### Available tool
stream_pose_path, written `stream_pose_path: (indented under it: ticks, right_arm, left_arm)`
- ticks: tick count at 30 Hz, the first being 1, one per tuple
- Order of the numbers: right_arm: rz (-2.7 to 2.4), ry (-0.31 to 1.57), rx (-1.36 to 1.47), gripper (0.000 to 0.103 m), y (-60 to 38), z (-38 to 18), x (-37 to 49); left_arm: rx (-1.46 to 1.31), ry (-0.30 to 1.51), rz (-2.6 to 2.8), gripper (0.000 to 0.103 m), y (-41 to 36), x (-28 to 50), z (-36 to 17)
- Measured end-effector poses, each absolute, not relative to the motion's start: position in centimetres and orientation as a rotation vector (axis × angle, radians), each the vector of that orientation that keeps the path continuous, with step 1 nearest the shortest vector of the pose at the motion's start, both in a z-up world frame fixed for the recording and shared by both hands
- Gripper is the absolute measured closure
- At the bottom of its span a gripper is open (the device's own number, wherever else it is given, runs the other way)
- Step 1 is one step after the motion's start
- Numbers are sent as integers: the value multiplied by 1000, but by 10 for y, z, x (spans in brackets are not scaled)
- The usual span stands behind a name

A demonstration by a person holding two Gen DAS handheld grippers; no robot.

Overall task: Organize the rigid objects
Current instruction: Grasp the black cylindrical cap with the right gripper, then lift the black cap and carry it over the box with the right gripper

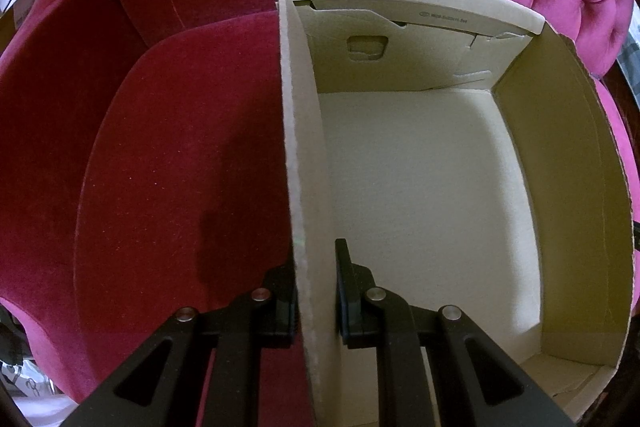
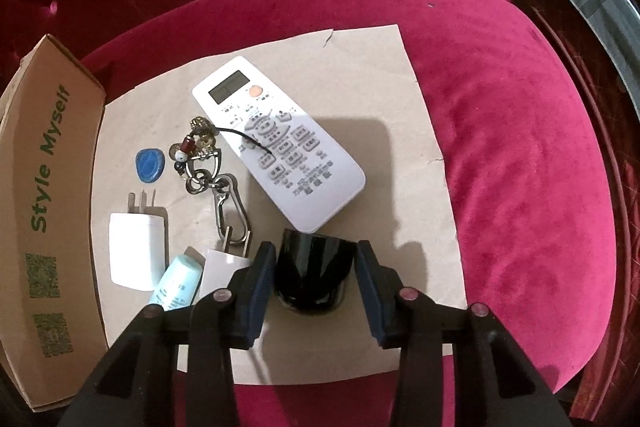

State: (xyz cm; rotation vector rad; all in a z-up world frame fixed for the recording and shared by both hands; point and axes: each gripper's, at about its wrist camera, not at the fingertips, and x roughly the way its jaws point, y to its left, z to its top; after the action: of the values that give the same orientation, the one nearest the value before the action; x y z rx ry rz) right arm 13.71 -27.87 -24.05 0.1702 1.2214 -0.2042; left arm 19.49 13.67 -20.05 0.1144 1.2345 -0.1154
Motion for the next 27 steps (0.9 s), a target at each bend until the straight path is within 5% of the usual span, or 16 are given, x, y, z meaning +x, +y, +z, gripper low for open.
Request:
stream_pose_path:
  ticks: [27]
  right_arm:
    - [-203,1139,62,60,-223,-157,117]
  left_arm:
    - [61,1230,-135,88,154,195,-197]
